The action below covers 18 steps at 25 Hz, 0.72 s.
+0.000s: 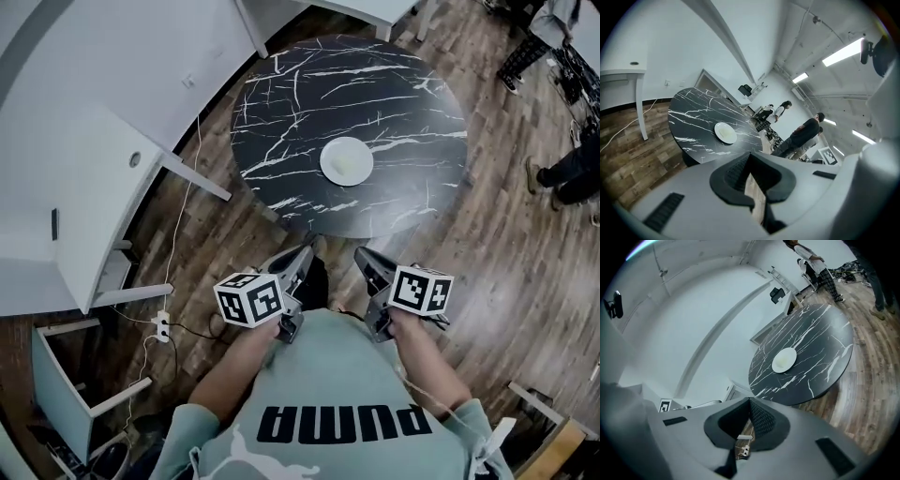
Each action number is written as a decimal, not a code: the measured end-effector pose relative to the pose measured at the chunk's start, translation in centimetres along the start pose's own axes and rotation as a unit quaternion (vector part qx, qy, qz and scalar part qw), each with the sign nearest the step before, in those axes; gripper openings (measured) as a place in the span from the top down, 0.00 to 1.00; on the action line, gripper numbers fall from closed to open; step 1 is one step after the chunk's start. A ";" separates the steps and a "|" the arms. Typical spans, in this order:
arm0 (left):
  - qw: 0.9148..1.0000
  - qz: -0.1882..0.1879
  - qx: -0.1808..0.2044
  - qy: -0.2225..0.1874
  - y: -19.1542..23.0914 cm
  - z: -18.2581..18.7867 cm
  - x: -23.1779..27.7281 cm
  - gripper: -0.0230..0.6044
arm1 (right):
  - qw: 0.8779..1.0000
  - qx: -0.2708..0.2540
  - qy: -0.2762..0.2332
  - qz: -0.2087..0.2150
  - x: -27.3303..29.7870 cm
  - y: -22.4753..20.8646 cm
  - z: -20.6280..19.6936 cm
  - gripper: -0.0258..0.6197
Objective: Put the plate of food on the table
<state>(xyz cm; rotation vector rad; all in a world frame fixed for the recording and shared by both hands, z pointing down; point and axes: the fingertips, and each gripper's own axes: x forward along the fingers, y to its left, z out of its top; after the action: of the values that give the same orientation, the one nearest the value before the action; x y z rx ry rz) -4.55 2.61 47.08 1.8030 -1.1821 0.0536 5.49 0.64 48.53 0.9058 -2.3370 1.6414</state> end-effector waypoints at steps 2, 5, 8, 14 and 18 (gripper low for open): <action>1.000 0.007 0.006 -0.005 -0.7 -0.5 -1.2 0.95 | 1.000 -0.002 -0.003 0.009 -0.9 0.7 -0.8 0.95; 1.000 0.018 0.022 -0.010 -1.6 -0.8 -3.1 0.95 | 1.000 -0.012 -0.005 0.024 -1.9 2.1 -1.6 0.95; 0.999 0.024 0.042 -0.018 -2.5 -0.3 -5.0 0.95 | 0.999 -0.016 -0.006 0.045 -2.6 3.8 -1.7 0.95; 0.997 0.017 0.066 -0.031 -2.7 1.4 -8.0 0.95 | 0.998 -0.013 -0.034 0.054 -3.1 6.4 -1.1 0.95; 0.997 0.009 0.068 -0.033 -1.2 2.4 -9.4 0.95 | 0.998 -0.002 -0.048 0.045 -2.5 8.2 -1.6 0.95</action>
<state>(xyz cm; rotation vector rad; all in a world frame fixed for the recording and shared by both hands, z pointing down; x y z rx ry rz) -9.64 7.50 40.37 1.9245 -1.2683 0.0878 2.65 4.88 41.50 0.9117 -2.4773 1.6605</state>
